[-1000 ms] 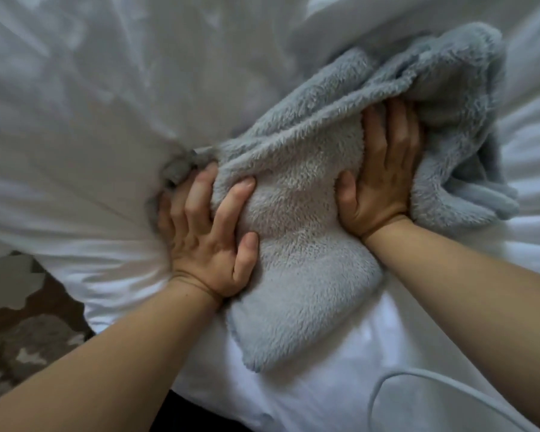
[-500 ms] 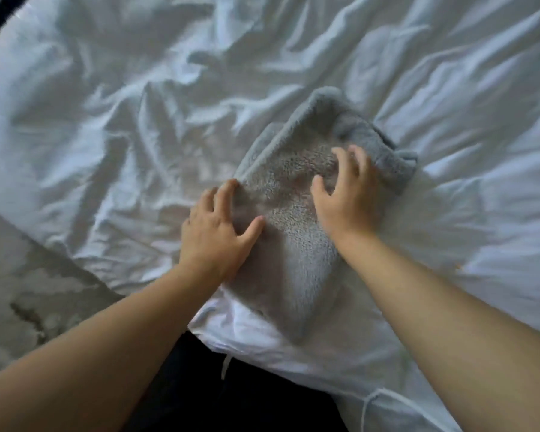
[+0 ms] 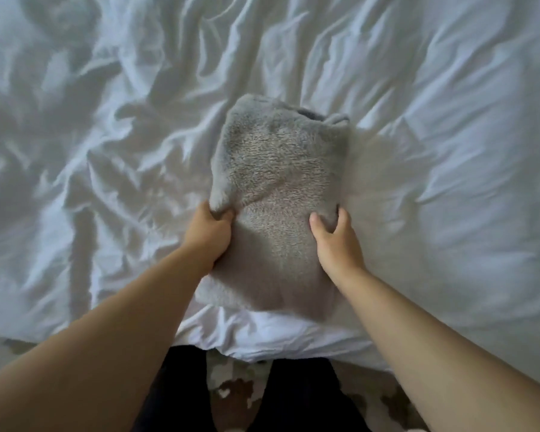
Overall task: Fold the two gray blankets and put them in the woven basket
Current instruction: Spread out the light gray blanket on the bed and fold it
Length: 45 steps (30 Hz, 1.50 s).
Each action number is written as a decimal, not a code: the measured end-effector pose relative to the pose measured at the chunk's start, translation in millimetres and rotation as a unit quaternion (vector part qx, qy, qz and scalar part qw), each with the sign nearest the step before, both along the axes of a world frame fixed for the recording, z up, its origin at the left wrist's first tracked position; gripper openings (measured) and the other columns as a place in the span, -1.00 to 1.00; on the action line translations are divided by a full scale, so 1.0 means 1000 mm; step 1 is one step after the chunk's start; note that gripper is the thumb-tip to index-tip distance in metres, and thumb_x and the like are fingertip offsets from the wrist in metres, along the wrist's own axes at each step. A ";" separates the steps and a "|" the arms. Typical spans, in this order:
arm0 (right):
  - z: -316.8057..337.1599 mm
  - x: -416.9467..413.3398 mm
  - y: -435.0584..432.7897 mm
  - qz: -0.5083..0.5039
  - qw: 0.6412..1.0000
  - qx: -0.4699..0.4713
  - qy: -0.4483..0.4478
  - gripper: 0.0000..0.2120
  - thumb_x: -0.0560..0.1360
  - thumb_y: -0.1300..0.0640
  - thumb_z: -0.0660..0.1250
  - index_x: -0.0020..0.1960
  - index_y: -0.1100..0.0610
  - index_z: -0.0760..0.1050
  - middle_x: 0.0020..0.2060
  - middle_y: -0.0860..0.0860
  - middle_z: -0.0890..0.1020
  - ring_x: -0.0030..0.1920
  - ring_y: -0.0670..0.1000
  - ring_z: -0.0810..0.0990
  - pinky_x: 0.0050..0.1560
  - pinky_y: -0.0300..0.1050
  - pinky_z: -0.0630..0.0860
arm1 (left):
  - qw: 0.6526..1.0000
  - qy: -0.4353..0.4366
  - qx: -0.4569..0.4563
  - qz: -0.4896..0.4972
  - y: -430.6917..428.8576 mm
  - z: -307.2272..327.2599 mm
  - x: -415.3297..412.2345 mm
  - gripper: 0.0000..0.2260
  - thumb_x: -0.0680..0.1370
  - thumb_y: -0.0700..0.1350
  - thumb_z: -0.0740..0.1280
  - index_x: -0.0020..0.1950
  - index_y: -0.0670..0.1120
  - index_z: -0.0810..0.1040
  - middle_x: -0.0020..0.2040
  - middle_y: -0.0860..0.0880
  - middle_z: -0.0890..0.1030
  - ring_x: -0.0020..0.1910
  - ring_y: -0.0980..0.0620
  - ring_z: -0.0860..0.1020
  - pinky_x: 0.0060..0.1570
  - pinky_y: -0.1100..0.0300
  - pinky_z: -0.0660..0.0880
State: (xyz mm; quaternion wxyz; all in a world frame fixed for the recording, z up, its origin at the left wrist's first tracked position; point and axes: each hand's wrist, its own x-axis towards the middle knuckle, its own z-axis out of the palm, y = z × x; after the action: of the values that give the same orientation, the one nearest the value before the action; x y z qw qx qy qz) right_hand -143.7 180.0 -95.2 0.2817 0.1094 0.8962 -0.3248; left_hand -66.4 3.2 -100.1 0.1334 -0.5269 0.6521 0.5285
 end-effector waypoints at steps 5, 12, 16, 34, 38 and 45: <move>0.001 0.018 -0.021 0.021 0.994 0.102 0.033 -0.39 0.61 -0.10 0.11 0.54 0.14 0.05 0.36 0.23 0.35 0.30 0.26 0.42 0.23 0.08 0.38 | 0.947 0.007 -0.271 -0.170 -0.005 0.031 -0.021 -0.30 0.34 -0.27 0.21 0.47 0.03 0.16 0.48 -0.12 0.17 0.44 -0.16 0.20 0.41 -0.03 0.17; -0.001 0.024 -0.037 0.207 0.929 0.177 0.250 -0.44 0.57 -0.11 0.09 0.53 0.04 0.19 0.52 0.22 0.16 0.51 0.25 0.14 0.44 0.20 0.07 | 0.805 0.081 -0.364 -0.461 0.015 0.010 -0.089 -0.48 0.57 0.03 0.06 0.53 0.06 0.11 0.58 -0.09 -0.01 0.55 -0.09 -0.07 0.47 -0.15 -0.22; -0.032 0.033 -0.011 0.277 0.913 0.186 0.235 -0.45 0.57 -0.15 0.07 0.53 -0.03 0.18 0.54 0.09 0.16 0.52 0.22 0.13 0.44 0.22 0.16 | 0.799 0.070 -0.375 -0.465 0.008 -0.036 -0.076 -0.43 0.55 0.15 0.03 0.55 0.10 0.05 0.58 -0.03 0.05 0.55 -0.06 -0.02 0.48 -0.12 -0.18; -0.134 0.026 0.005 0.271 0.883 0.128 0.360 -0.48 0.57 -0.11 -0.12 0.43 0.07 0.27 0.39 0.17 0.26 0.38 0.28 0.22 0.32 0.36 0.28 | 0.791 0.195 -0.482 -0.322 0.027 -0.127 -0.066 -0.45 0.48 0.08 0.07 0.42 -0.11 0.37 0.39 -0.21 0.41 0.39 -0.13 0.25 0.41 0.00 0.04; -0.087 0.017 -0.002 0.262 0.906 0.111 0.314 -0.47 0.47 -0.07 0.11 0.33 0.15 0.49 0.31 0.25 0.48 0.31 0.32 0.41 0.29 0.27 0.36 | 0.820 0.145 -0.430 -0.348 0.021 -0.089 -0.073 -0.44 0.43 0.10 0.13 0.40 -0.06 0.44 0.38 -0.14 0.45 0.36 -0.16 0.38 0.35 -0.04 0.17; -0.025 -0.080 -0.059 0.192 0.913 0.087 0.350 -0.51 0.49 -0.05 0.13 0.34 0.10 0.48 0.32 0.21 0.46 0.34 0.24 0.39 0.39 0.21 0.15 | 0.842 0.102 -0.421 -0.322 0.005 -0.026 -0.113 -0.53 0.40 0.02 0.19 0.29 -0.03 0.52 0.29 -0.08 0.51 0.34 -0.12 0.41 0.39 -0.13 0.11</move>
State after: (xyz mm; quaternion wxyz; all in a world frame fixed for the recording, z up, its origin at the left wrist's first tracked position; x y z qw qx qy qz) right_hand -223.4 121.1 -120.6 -0.0043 -0.1611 0.9659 -0.2025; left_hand -179.5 7.9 -125.8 -0.0059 -0.2356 0.9548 0.1814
